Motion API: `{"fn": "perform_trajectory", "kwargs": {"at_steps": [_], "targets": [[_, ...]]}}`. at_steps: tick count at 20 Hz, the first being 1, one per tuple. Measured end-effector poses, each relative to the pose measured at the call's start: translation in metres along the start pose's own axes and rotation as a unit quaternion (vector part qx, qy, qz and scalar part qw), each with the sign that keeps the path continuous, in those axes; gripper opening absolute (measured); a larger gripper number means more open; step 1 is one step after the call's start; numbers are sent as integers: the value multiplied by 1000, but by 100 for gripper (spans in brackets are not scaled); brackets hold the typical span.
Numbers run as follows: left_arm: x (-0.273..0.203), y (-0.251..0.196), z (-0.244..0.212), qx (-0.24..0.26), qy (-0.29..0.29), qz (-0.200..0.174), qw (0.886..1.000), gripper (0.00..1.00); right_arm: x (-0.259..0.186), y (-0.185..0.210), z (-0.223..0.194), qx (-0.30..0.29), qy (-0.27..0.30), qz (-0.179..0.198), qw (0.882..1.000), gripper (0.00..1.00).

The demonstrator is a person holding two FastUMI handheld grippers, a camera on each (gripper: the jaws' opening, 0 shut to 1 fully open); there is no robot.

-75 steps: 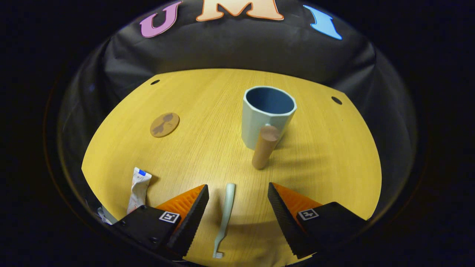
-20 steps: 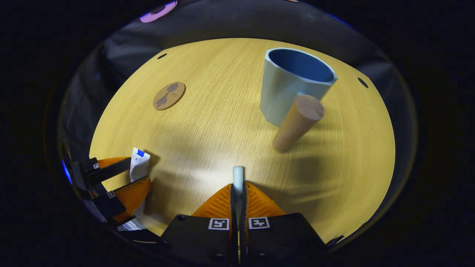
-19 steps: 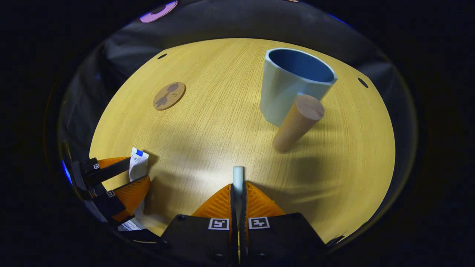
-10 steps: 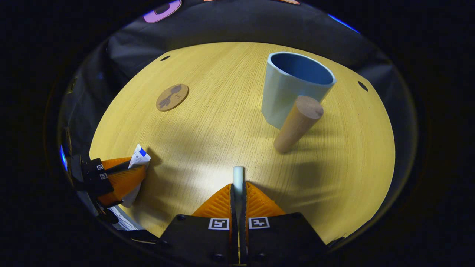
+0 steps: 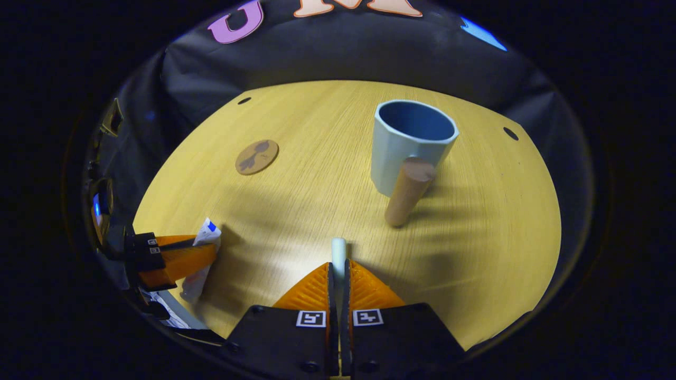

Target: Put the toothbrush and toothpaste on the desktop into the cup, then pick up the cup and place it on the coaster on the desktop.

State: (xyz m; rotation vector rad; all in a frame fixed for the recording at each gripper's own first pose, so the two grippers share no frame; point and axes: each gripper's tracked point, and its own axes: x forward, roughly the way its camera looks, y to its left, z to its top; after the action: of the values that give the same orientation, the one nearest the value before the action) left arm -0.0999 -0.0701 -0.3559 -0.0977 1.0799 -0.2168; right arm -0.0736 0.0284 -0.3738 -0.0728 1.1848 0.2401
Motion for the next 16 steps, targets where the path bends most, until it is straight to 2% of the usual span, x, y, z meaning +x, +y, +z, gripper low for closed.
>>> {"fn": "perform_trajectory", "kwargs": {"at_steps": [7,11,16], "targets": [[0,1,-1,-8,9,-1,1000,0,-33,-1,31,28,-58,18,998,5],[4,0,-4,-11,13,4,1000,0,-67,-6,89,46,-135,20,990,4],[-1,0,2,-11,7,3,1000,0,-99,-24,159,53,-231,8,971,4]]}}
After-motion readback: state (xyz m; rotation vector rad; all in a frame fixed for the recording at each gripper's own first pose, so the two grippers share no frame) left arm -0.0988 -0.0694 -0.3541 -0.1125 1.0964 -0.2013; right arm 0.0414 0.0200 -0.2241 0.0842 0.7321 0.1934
